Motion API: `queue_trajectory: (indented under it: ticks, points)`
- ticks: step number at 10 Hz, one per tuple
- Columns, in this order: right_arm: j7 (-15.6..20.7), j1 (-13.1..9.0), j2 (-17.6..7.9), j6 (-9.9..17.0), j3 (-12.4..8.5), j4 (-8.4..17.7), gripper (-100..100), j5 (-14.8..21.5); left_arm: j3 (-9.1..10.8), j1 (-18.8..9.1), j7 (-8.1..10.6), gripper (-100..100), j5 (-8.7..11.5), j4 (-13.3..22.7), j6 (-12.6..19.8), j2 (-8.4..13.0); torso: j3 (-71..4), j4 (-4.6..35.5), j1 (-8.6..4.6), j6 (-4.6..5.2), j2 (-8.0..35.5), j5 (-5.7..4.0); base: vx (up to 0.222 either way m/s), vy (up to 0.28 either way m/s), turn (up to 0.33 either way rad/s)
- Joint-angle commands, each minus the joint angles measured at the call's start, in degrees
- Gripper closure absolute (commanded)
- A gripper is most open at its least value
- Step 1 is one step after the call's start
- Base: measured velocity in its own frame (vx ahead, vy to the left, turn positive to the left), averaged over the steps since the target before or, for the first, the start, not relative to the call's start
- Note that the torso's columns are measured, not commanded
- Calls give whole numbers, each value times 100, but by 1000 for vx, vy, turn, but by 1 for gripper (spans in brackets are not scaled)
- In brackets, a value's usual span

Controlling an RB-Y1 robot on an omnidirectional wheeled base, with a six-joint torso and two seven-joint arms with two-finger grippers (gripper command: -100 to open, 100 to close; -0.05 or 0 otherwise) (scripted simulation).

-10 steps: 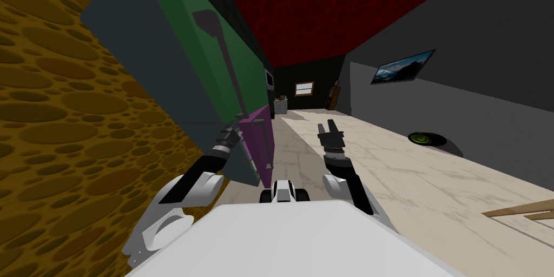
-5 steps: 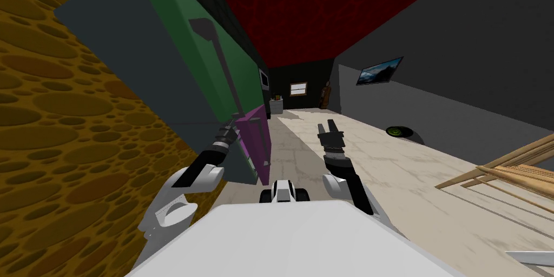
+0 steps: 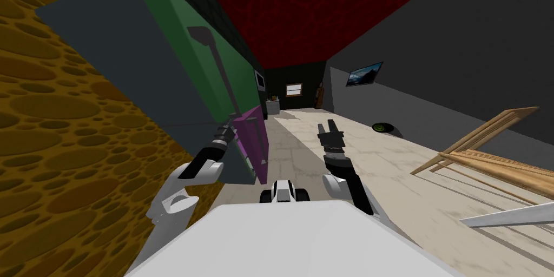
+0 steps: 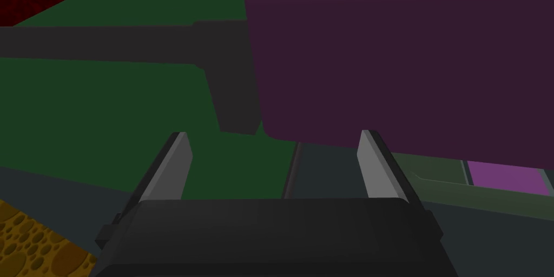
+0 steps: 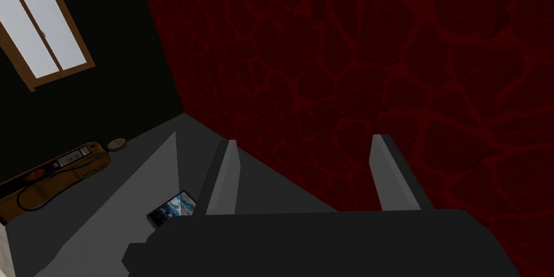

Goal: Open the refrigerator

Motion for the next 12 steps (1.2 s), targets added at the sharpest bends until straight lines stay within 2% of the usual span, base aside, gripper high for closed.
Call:
queue_trajectory:
  ticks: [1, 2, 3, 4, 5, 6, 7, 9, 10, 11, 12]
  points:
    - [0, -2, 0, 0, 1, 1, 0, 0, 187, -245, 37, -100, 39, 390, 46, 116, -7, 12, 0, 23, 1, -7, -96, -36, -116]
    - [0, -1, 0, 0, 0, 0, 0, 0, 187, -245, 37, -100, 39, 493, 46, 116, -9, 18, -4, 18, -1, -14, -38, -13, -2]
    - [0, 0, 0, 0, 0, 0, 0, 0, 390, -468, 69, -100, 62, 657, 11, 219, -8, 8, 1, 12, -7, -6, -88, -33, -181]
    - [0, -2, 0, 0, 0, 1, 0, 0, 390, -468, 69, -100, 62, 842, 11, 219, -21, 16, 0, 43, -16, -14, -95, -30, -125]
    - [0, -1, 0, 0, 0, 0, 0, 0, 594, -692, 100, -100, 85, 1020, -23, 321, -21, 9, -1, 26, -20, -11, -122, -53, -229]
    - [0, -2, 0, 0, 0, 1, 0, 0, 594, -692, 100, -100, 85, 1180, -23, 321, -26, 28, -8, 48, -19, -27, -98, -37, -128]
    - [0, 0, 0, 0, 0, 0, 0, 0, 797, -915, 132, -100, 108, 1351, -58, 424, -23, 22, -9, 35, -21, -23, -97, -53, -206]
    - [0, -1, 0, 0, 0, 0, 0, 0, 797, -915, 132, -100, 108, 1560, -58, 424, -25, 26, -7, 45, -21, -26, -63, -29, -77]
    - [0, 1, 0, 0, 0, 0, 0, 0, 1000, -1132, 164, -100, 130, 1765, -92, 527, -22, 24, 8, 28, -19, -19, -87, -58, -192]
    - [0, -1, 0, 0, 0, 1, 0, 0, 1000, -1139, 164, -100, 130, 1909, -92, 527, -32, 43, 0, 69, -21, -37, -85, -39, -120]
    - [0, 0, 0, 0, 0, 0, 0, 0, 1204, -1332, 195, -100, 153, 2073, -127, 629, -30, 35, -5, 54, -25, -35, -113, -53, -249]
